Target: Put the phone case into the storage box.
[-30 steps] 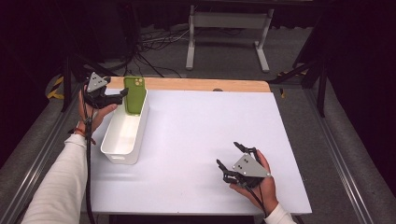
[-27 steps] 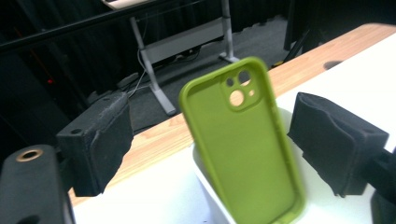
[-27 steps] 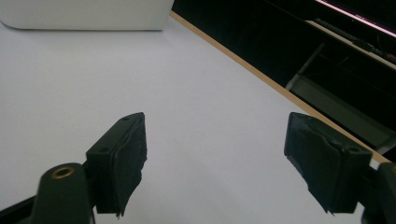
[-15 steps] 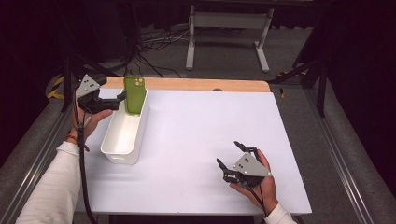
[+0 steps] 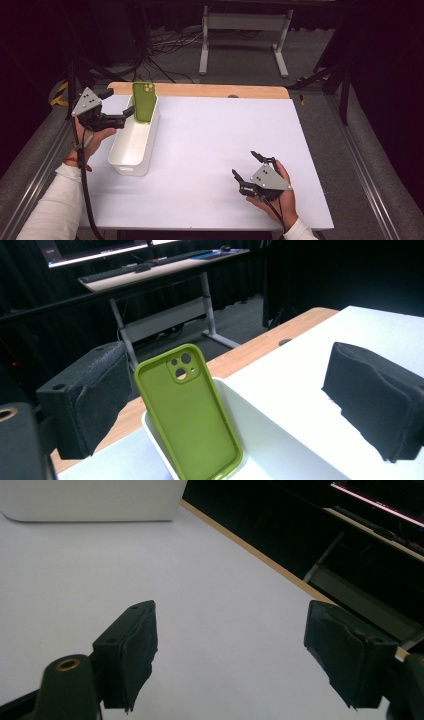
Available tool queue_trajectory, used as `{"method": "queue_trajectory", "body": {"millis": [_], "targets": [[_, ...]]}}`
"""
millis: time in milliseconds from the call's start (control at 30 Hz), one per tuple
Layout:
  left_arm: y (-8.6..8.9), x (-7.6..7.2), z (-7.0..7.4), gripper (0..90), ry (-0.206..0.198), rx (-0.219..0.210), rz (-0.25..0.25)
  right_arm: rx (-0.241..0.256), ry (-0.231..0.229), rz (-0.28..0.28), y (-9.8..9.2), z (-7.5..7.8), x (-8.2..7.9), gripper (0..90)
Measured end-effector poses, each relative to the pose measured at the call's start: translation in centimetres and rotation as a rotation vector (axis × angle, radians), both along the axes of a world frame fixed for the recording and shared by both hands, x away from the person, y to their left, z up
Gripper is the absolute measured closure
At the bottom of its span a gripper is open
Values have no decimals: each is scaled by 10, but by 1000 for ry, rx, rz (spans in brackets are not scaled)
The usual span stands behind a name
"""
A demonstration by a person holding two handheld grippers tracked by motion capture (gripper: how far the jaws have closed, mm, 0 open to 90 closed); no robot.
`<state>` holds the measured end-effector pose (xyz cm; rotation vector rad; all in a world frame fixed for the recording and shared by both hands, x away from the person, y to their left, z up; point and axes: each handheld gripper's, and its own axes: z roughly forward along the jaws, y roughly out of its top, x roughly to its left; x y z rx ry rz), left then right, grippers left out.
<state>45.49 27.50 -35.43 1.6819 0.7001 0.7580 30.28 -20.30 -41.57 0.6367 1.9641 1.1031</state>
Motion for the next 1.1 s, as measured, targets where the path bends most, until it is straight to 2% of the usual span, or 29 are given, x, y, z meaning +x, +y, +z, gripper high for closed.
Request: {"method": "queue_trajectory", "body": {"millis": [433, 633, 933, 1000, 1100], "targets": [[1, -22, -4, 58, -11, -38, -29, -6, 3, 6, 2, -1, 0, 224], [-1, -32, -7, 61, -17, -25, -42, -5, -5, -6, 2, 0, -1, 224], [-3, -48, -10, 62, -37, -38, -51, -3, -10, -11, 0, 1, -3, 227], [-4, -52, -11, 64, -41, -29, -51, -7, -11, -13, 0, 1, -3, 227], [-6, -57, -13, 63, -35, -33, -59, -7, -9, -11, 0, 1, -3, 227]]}}
